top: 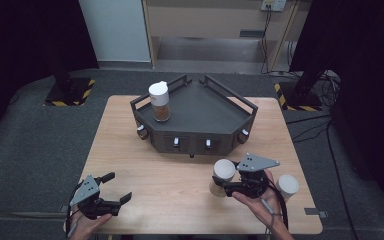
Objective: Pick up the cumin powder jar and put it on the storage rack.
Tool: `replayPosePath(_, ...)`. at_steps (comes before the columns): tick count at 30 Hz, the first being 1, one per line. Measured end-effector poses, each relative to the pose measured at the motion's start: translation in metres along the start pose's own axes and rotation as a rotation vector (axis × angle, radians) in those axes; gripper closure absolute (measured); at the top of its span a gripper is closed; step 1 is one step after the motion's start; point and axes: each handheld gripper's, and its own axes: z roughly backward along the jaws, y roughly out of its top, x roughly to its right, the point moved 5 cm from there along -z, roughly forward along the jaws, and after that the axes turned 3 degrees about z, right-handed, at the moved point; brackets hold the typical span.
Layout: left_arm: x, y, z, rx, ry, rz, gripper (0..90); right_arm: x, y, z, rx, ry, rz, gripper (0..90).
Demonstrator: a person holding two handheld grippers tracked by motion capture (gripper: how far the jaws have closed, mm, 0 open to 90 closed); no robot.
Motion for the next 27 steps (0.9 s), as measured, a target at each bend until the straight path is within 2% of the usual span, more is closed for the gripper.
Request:
replayPosePath(12, 0.0, 0.0, 0.0, 0.0, -0.003, -0.002, 3.0, 0.012, 0.036, -0.002, 0.008, 0.005, 0.003, 33.4)
replayPosePath(27, 0.0, 0.0, -0.001, -0.001, -0.006, 0.0, 3.0, 0.025, 0.092, -0.011, 0.013, -0.01, 0.02, 33.4)
